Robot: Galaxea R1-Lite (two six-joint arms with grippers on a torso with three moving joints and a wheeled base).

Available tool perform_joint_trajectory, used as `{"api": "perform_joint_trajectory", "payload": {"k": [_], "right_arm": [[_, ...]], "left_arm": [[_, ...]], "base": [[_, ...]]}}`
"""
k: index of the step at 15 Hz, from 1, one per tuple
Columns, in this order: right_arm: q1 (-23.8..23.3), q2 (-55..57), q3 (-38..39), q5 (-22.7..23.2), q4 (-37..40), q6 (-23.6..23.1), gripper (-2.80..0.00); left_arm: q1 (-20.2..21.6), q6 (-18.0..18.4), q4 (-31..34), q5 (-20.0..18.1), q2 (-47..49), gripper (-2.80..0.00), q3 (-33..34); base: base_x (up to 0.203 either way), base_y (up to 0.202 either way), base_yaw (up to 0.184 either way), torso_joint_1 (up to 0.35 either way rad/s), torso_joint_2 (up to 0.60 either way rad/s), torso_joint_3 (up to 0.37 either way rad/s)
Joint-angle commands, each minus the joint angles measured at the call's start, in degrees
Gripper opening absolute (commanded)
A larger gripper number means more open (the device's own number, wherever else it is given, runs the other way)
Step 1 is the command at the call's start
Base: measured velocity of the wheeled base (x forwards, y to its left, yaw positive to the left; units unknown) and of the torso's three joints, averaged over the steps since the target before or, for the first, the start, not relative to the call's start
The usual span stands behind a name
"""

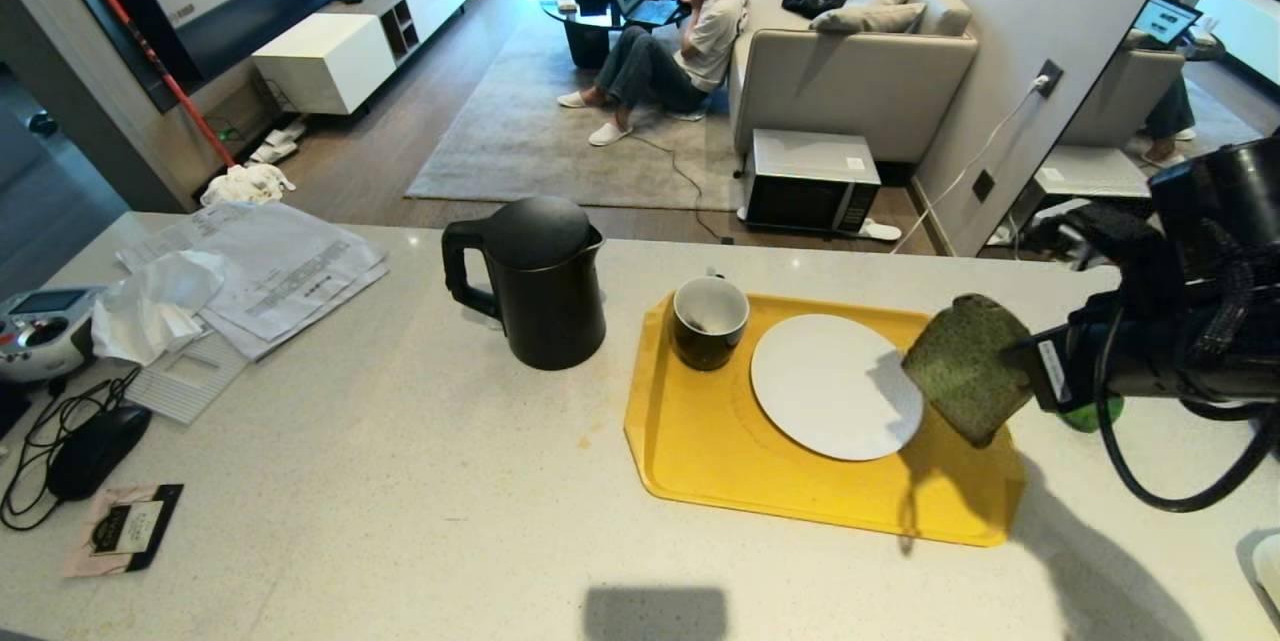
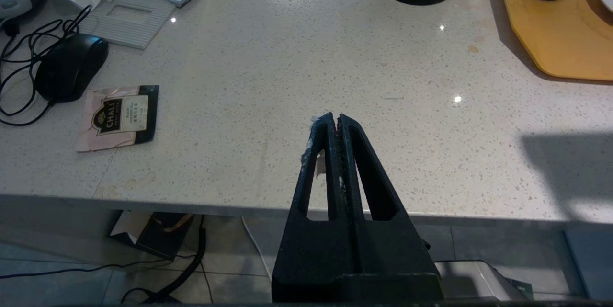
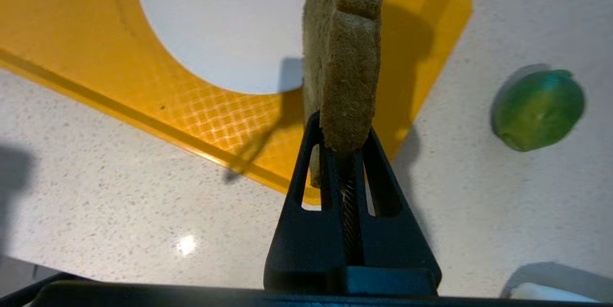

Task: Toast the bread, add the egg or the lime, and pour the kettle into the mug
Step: Put the baked bread on a plate

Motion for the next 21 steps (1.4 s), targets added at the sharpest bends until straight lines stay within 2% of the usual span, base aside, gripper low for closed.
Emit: {"api": "perform_joint_trajectory", "payload": {"k": [1,6,11,18,21], "right_arm": [[2.3,3.8,-0.09,0.81,0.38,1.55,-2.8],[5.95,6.5,-1.33,2.86,0.35,3.01,-2.8],[10.61,11.67,-5.34,3.64,0.3,7.4,-2.8],[10.74,16.93,-12.95,3.64,0.71,7.74,-2.8],[10.74,18.53,-15.62,3.64,3.31,10.59,-2.8]], "left_arm": [[0.0,0.03,0.0,0.0,-0.04,-2.8,0.0],[0.0,0.03,0.0,0.0,-0.04,-2.8,0.0],[0.0,0.03,0.0,0.0,-0.04,-2.8,0.0],[0.0,0.03,0.0,0.0,-0.04,-2.8,0.0],[0.0,0.03,0.0,0.0,-0.04,-2.8,0.0]], "base": [[0.0,0.0,0.0,0.0,0.0,0.0],[0.0,0.0,0.0,0.0,0.0,0.0],[0.0,0.0,0.0,0.0,0.0,0.0],[0.0,0.0,0.0,0.0,0.0,0.0],[0.0,0.0,0.0,0.0,0.0,0.0]]}}
